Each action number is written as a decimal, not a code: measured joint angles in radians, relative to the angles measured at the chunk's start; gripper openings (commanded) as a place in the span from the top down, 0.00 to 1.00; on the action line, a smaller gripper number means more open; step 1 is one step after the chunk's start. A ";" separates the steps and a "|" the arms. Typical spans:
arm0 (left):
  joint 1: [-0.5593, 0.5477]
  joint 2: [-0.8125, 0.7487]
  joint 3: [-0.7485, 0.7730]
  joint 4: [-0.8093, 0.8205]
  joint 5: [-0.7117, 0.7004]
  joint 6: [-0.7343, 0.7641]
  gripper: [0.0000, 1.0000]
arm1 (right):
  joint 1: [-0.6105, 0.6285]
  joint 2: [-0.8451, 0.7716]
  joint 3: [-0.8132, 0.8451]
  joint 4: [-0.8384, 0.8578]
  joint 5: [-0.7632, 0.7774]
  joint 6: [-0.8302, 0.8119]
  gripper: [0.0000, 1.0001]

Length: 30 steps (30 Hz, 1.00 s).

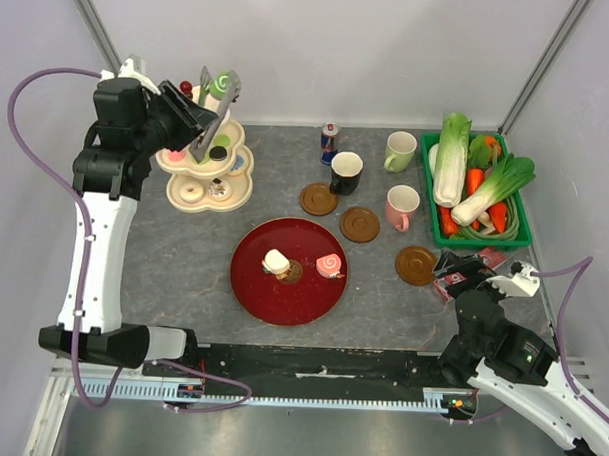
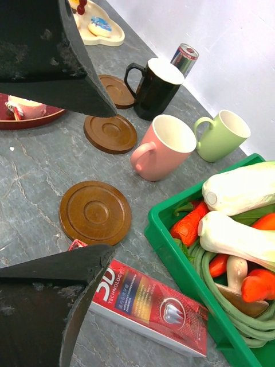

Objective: Serve the afternoon tea

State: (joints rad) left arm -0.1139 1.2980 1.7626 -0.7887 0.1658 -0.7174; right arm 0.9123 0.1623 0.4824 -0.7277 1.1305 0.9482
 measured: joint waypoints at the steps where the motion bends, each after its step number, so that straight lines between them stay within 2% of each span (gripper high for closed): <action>1: 0.023 0.015 0.006 -0.003 0.001 0.007 0.52 | 0.000 0.000 0.000 0.000 0.001 0.002 0.02; 12: 0.191 0.098 0.002 -0.055 0.054 0.059 0.52 | 0.000 0.000 0.000 0.000 0.004 0.004 0.02; 30: 0.226 0.124 -0.009 -0.084 0.125 0.095 0.49 | 0.000 0.005 0.000 -0.001 0.011 0.010 0.02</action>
State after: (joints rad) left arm 0.1120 1.4220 1.7538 -0.8726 0.2905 -0.6228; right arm 0.9123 0.1677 0.4824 -0.7288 1.1416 0.9585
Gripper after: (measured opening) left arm 0.509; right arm 0.982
